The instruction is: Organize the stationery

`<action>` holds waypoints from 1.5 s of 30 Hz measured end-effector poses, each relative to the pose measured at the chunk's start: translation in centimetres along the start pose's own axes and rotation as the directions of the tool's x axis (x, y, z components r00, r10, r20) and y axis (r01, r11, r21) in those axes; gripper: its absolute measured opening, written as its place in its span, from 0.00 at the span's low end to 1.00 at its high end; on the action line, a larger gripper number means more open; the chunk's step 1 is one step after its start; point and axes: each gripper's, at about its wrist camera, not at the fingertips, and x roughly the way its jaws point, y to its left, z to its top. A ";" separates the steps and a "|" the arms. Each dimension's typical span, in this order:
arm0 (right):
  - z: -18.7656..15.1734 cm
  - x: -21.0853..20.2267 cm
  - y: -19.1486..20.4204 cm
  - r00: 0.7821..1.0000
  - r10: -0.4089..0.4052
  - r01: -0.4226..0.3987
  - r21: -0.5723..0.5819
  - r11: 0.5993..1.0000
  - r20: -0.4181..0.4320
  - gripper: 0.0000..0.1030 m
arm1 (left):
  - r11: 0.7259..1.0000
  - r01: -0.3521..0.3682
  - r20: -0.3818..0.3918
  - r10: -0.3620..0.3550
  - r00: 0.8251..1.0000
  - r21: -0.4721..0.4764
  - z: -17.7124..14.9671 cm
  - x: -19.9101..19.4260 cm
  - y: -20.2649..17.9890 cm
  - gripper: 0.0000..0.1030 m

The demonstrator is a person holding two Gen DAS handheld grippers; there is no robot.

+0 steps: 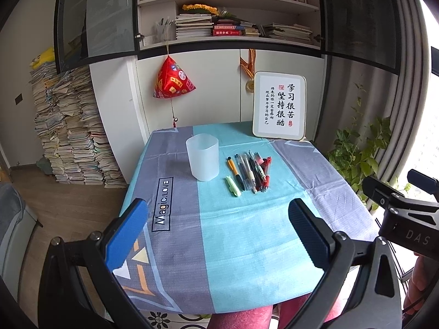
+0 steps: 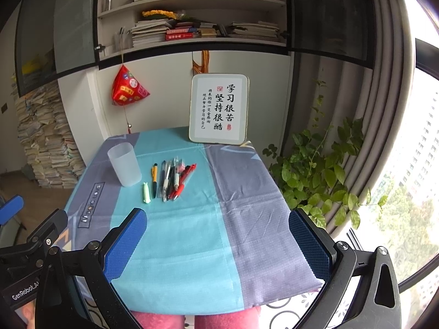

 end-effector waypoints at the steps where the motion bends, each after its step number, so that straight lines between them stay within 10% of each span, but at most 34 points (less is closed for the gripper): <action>1: 0.0 0.0 0.0 1.000 0.000 0.000 0.000 1.000 -0.001 1.00 | 1.000 -0.001 0.000 0.001 1.000 -0.001 0.0 0.0 0.1 0.99; 45: 1.1 3.4 1.2 0.997 -0.013 0.012 -0.020 1.000 -0.070 1.00 | 0.999 0.037 -0.022 -0.037 0.999 0.009 0.7 3.1 0.4 0.99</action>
